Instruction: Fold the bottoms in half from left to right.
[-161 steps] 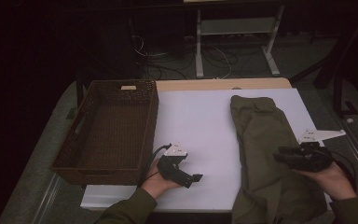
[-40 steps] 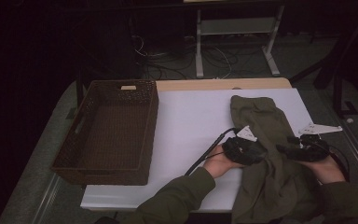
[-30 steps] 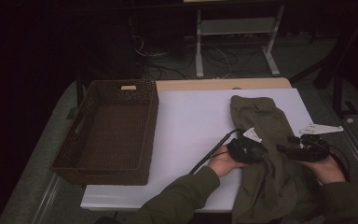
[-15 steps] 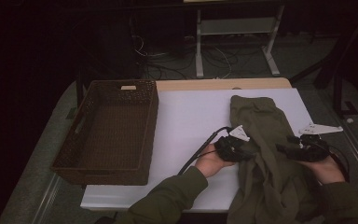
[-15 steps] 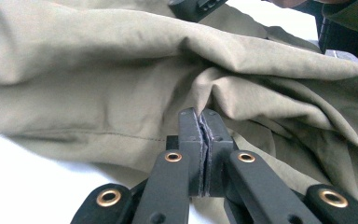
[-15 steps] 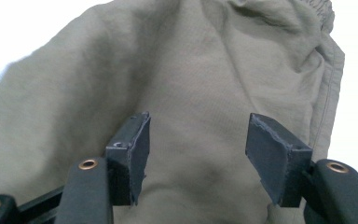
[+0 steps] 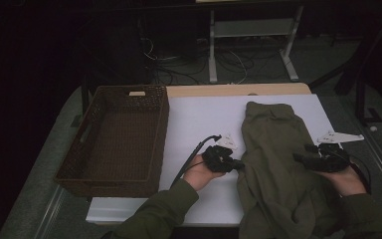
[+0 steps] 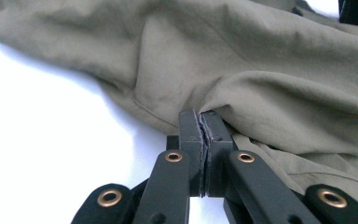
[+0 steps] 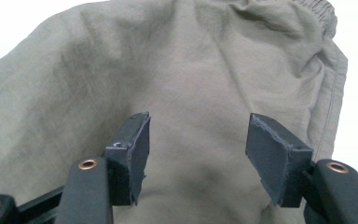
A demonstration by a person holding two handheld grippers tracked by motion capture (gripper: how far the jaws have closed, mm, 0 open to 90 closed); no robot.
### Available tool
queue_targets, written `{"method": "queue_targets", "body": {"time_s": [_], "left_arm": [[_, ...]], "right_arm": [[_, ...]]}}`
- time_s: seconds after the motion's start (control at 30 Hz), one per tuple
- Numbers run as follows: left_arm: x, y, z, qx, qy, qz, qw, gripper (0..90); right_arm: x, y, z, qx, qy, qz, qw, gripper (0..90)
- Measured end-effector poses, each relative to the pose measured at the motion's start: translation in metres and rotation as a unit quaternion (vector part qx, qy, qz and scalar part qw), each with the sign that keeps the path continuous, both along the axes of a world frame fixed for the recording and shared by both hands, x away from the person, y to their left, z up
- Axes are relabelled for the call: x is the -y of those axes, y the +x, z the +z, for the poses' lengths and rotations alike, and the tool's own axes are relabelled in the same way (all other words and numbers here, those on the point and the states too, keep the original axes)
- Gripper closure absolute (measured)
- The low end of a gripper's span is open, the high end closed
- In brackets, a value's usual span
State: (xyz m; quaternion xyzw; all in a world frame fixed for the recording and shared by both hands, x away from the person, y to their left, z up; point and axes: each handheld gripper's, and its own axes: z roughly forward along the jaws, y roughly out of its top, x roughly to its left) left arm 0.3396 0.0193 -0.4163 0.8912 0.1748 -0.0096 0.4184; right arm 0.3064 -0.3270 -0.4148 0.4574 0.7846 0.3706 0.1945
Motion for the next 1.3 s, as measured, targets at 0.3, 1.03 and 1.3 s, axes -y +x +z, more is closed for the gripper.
{"method": "queue_targets", "body": {"time_s": [0.3,1.03,1.3], "left_arm": [[-0.031,0.009,-0.016,-0.004,0.038,0.046,0.9982,87.8],[-0.039,0.003,0.003,-0.017,-0.010,0.099,0.9949,53.9],[-0.020,0.011,-0.021,-0.031,0.052,0.091,0.9940,50.9]], "right_arm": [[0.000,0.000,0.000,0.000,0.000,0.000,1.0000,39.6],[-0.005,0.000,-0.001,-0.002,-0.007,0.009,0.9999,39.6],[-0.005,0.000,-0.002,-0.004,-0.009,0.009,0.9999,39.6]]}}
